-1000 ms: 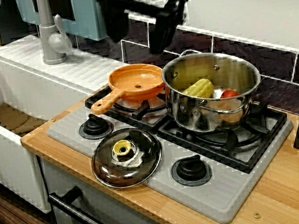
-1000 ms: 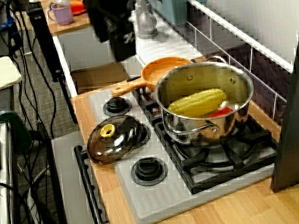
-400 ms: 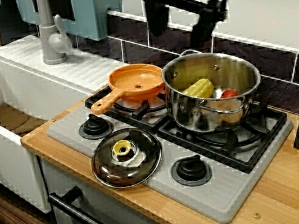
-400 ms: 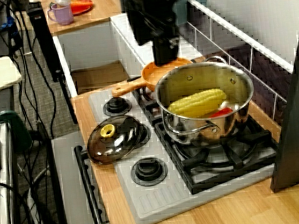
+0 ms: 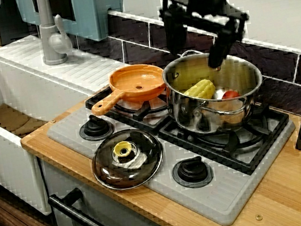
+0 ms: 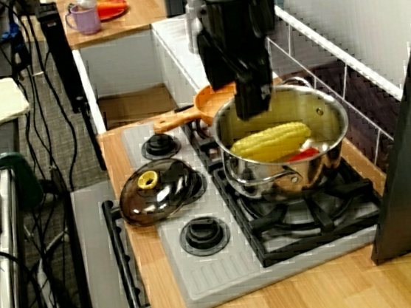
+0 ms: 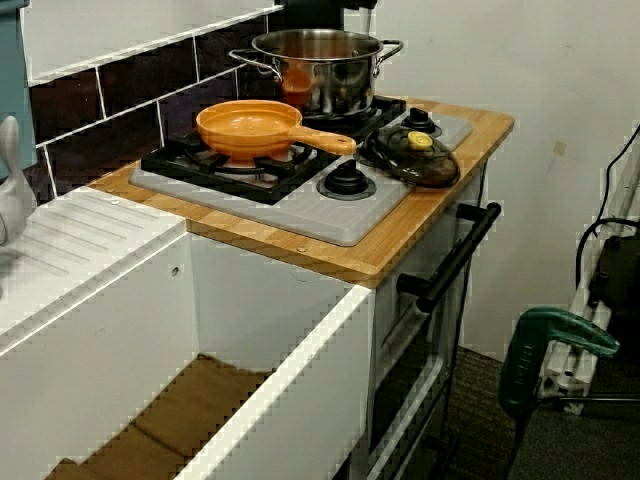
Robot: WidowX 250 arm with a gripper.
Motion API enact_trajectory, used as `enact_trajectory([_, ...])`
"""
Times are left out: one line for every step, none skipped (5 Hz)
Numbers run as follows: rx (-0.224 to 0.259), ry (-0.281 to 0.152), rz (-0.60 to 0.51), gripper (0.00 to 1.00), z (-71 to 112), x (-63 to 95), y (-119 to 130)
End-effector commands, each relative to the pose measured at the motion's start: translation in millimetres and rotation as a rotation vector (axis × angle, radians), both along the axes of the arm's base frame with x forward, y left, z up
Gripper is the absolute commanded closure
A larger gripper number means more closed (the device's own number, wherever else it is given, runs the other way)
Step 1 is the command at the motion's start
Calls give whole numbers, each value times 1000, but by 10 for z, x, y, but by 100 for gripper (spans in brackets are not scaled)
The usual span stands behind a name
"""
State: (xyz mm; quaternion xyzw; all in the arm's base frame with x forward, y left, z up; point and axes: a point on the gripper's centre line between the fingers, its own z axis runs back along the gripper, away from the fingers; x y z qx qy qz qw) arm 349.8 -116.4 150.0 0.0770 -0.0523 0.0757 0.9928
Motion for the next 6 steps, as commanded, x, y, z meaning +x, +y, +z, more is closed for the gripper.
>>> enact_trajectory([-75,-109,-17,0,88,103,87])
enact_trajectory([-58,-153,-4,0,7,159,87])
enact_trajectory([-60,-187,1,0,36,151,30])
enact_trajectory([-91,-197,27,0,97,158,-20])
enact_trajectory([-79,-203,45,0,78,193,25])
enact_trajectory([-61,-199,51,0,51,226,109])
